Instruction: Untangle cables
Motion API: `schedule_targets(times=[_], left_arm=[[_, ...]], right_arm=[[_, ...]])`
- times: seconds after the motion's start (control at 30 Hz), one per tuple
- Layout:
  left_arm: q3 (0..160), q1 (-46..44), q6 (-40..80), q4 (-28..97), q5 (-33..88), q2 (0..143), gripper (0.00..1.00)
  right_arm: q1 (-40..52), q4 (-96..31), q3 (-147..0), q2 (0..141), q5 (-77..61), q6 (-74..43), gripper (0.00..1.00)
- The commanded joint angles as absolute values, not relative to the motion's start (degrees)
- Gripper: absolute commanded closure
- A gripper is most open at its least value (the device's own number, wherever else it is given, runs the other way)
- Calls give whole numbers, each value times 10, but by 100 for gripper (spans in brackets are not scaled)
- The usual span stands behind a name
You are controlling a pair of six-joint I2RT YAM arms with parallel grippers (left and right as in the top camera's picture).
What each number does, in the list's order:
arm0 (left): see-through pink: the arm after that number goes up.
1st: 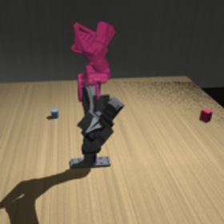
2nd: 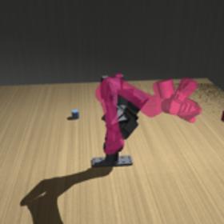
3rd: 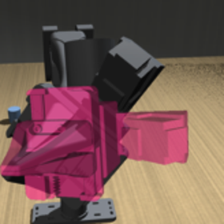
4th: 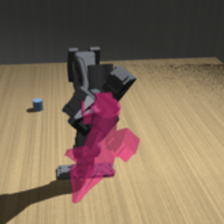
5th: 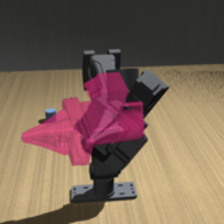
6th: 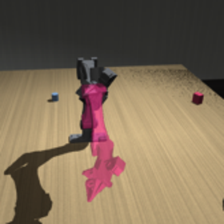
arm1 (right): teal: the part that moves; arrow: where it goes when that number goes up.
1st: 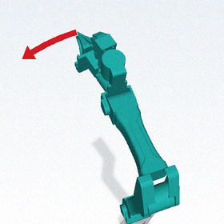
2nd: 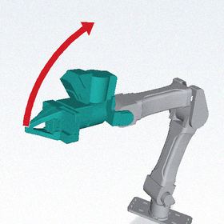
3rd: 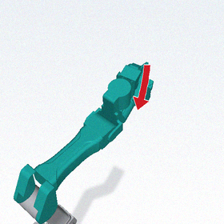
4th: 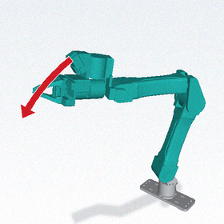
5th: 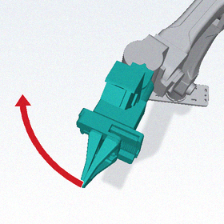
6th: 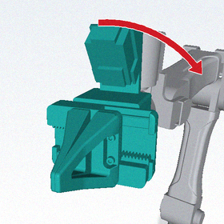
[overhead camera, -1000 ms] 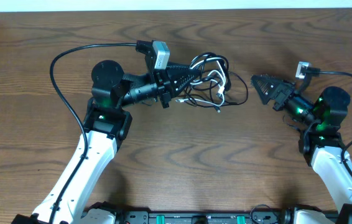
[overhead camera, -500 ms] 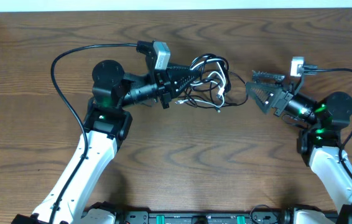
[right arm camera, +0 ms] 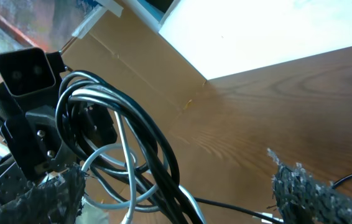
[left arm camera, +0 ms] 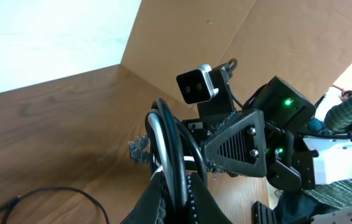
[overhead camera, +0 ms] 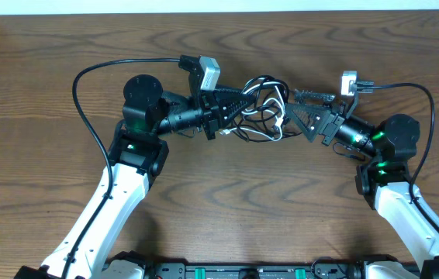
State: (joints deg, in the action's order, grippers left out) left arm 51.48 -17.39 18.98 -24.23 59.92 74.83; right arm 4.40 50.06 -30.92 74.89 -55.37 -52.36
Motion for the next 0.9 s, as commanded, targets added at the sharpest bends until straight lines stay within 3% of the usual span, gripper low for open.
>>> schedule_targets(times=[0.0, 0.3, 0.47, 0.57, 0.87], left_arm=[[527, -175, 176, -246, 609, 746, 92], [527, -207, 176, -249, 609, 746, 92], [527, -210, 176, -249, 609, 746, 92], [527, -210, 176, -249, 609, 746, 92], [527, -221, 176, -249, 609, 746, 92]], right_arm=[[48, 508, -312, 746, -539, -527, 7], [67, 528, -312, 746, -513, -511, 8], [67, 528, -312, 746, -513, -509, 22], [69, 529, -312, 746, -513, -509, 26], [76, 530, -312, 746, -513, -509, 65]])
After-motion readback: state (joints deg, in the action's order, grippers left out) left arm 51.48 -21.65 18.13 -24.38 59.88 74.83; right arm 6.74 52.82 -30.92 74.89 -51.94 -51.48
